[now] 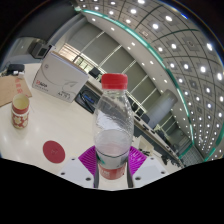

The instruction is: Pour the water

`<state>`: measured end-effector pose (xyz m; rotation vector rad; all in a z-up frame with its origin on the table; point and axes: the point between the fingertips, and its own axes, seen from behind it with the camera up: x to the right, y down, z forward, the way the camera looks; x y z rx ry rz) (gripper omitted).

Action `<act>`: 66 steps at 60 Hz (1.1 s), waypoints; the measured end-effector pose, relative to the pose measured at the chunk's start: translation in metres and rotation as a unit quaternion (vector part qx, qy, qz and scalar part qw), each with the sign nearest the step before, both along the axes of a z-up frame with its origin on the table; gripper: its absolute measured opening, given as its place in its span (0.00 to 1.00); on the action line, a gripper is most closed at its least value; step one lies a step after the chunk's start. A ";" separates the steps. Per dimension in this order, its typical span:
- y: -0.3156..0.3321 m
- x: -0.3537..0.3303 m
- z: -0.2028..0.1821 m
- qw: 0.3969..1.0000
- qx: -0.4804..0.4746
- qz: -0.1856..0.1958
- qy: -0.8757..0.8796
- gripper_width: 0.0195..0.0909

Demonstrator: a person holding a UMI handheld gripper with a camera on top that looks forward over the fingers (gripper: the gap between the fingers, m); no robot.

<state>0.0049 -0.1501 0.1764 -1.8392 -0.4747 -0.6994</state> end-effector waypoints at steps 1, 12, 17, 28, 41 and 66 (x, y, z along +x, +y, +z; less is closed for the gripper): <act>0.004 -0.005 0.004 1.000 0.002 0.004 -0.019 0.26; 0.035 -0.072 0.041 0.962 0.013 0.052 -0.269 0.26; 0.046 -0.096 0.047 0.925 0.011 0.068 -0.374 0.26; 0.066 -0.143 0.043 0.829 0.015 0.112 -0.549 0.26; 0.071 -0.186 0.025 0.754 0.017 0.161 -0.637 0.26; 0.052 -0.164 0.024 0.922 -0.007 0.156 -0.354 0.26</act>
